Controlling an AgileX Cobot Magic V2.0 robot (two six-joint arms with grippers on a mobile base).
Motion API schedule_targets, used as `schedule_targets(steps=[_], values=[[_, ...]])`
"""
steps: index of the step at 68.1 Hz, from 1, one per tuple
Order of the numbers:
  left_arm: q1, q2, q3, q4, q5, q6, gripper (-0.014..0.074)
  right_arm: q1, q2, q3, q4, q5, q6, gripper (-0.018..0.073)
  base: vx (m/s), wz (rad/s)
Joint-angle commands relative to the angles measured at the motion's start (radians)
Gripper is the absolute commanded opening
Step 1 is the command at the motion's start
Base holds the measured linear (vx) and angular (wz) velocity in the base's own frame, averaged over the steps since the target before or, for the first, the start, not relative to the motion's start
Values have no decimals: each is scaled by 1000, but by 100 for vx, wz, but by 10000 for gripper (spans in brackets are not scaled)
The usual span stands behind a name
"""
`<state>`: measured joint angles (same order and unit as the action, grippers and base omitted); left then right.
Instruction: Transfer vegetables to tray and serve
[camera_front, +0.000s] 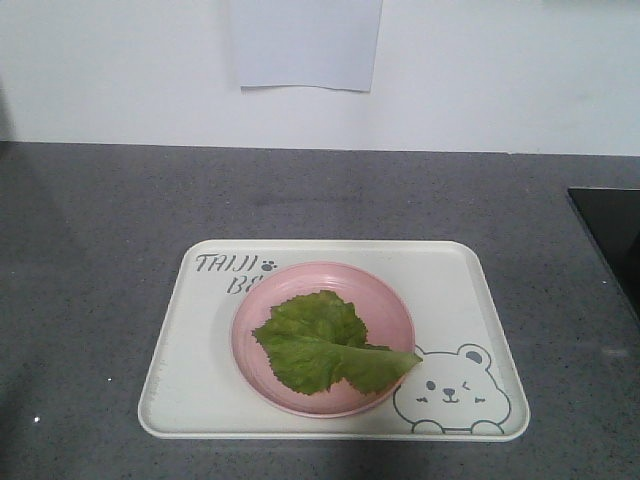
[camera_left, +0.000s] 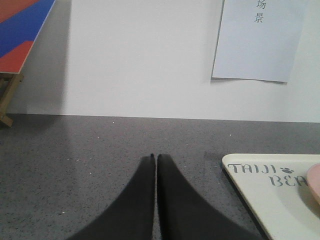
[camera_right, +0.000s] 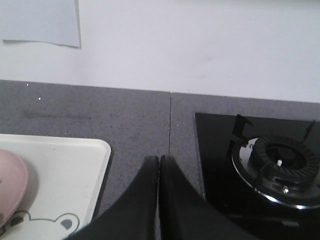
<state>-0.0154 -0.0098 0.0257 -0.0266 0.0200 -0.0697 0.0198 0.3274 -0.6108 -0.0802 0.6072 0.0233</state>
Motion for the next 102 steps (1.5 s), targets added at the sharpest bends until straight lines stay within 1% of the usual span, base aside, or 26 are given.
schedule_targets(steps=[1, 8, 12, 22, 35, 44, 48, 58, 69, 77, 86, 102], values=[[-1, -17, 23, -3, -77, -12, -6, 1, -53, 88, -21, -248, 1, -4, 0, 0], [-1, -17, 23, -3, -77, -12, -6, 1, -130, 212, -21, -388, 1, -4, 0, 0], [-1, -17, 23, -3, -77, -12, -6, 1, -169, 277, -21, -436, 2, -4, 0, 0], [-1, -17, 23, -3, -77, -12, -6, 1, -259, 424, -19, -506, 4, -4, 0, 0], [-1, -17, 23, -3, -77, -12, -6, 1, -344, 564, -9, -583, 5, -4, 0, 0], [-1, -17, 23, -3, -77, -12, -6, 1, -344, 650, 4, -701, 5, -4, 0, 0], [-1, -17, 23, -3, -77, -12, -6, 1, -344, 647, 17, -681, 5, -4, 0, 0], [-1, -17, 23, -3, -77, -12, -6, 1, -344, 648, 19, -684, 6, -4, 0, 0], [-1, -17, 23, -3, -77, -12, -6, 1, -344, 648, 52, -675, 7, -4, 0, 0], [-1, -17, 23, -3, -77, -12, -6, 1, -344, 648, 50, -660, 4, -4, 0, 0], [-1, -17, 23, -3, -77, -12, -6, 1, -344, 648, 50, -613, 4, -4, 0, 0], [-1, -17, 23, -3, -77, -12, -6, 1, -343, 648, 50, -607, 4, -4, 0, 0]])
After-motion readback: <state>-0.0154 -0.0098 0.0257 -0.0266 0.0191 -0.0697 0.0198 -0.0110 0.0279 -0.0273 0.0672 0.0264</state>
